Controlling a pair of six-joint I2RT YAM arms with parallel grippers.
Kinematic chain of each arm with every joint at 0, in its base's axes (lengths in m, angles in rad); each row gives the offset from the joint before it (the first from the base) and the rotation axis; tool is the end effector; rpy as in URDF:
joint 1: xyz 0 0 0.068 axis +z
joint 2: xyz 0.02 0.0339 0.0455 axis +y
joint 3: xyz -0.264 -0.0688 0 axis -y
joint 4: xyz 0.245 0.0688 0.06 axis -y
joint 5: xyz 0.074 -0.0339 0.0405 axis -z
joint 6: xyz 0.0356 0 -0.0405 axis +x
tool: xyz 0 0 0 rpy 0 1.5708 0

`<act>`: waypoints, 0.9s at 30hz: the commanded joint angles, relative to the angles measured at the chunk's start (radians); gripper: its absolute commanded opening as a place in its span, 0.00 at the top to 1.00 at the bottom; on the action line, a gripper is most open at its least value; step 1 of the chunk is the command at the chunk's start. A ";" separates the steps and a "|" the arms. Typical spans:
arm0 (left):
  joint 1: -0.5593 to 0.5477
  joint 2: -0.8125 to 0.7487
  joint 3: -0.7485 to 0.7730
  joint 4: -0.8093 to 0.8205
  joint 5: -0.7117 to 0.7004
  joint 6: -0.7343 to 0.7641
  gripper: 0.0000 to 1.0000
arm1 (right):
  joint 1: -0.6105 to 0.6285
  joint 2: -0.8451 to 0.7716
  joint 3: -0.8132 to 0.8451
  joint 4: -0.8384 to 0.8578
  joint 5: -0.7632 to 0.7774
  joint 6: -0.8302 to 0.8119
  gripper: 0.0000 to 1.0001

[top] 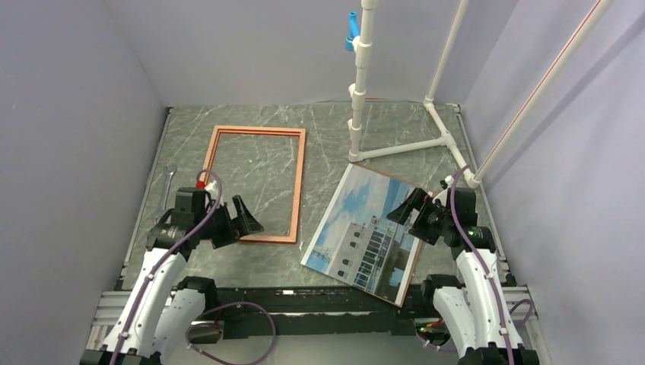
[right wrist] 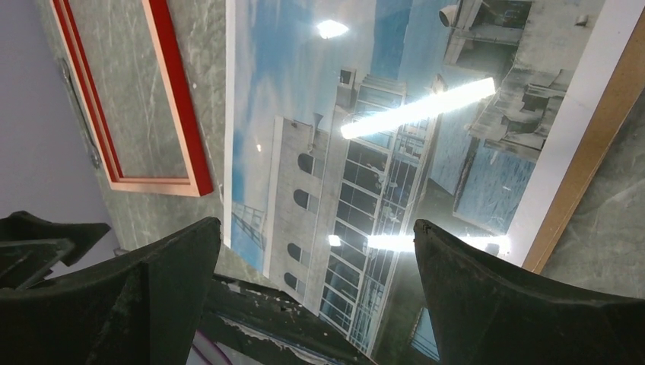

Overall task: Put the photo into the frame
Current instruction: Adjust the photo frame at the center of the board.

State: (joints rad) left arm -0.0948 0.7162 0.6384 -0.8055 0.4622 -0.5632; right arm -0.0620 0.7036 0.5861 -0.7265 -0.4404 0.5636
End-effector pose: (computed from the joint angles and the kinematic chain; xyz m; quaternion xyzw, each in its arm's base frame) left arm 0.1348 -0.0288 0.2458 -0.1376 0.9094 -0.3101 0.2408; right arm 0.1403 0.0065 0.2358 0.2068 0.8918 0.2839 0.2853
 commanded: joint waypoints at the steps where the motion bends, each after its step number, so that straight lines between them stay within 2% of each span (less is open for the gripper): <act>1: -0.110 0.026 -0.025 0.049 -0.068 -0.048 0.01 | 0.000 -0.007 -0.012 -0.003 -0.015 0.049 0.00; 11: -0.446 0.263 0.012 0.181 -0.212 -0.211 0.01 | 0.001 0.053 -0.057 -0.037 -0.038 0.034 0.00; 16: -0.592 0.425 0.164 0.163 -0.398 -0.212 0.01 | 0.001 0.003 -0.066 -0.067 -0.034 0.032 0.00; 21: -0.672 0.673 0.398 0.036 -0.570 -0.162 0.03 | 0.000 -0.010 -0.079 -0.098 -0.042 0.014 0.00; 27: -0.700 0.930 0.518 -0.027 -0.644 -0.121 0.07 | 0.000 -0.026 -0.101 -0.118 -0.043 0.001 0.00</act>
State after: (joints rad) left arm -0.7815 1.5379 1.1107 -0.7410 -0.0822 -0.7170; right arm -0.0620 0.6960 0.4950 -0.8120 -0.4603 0.5777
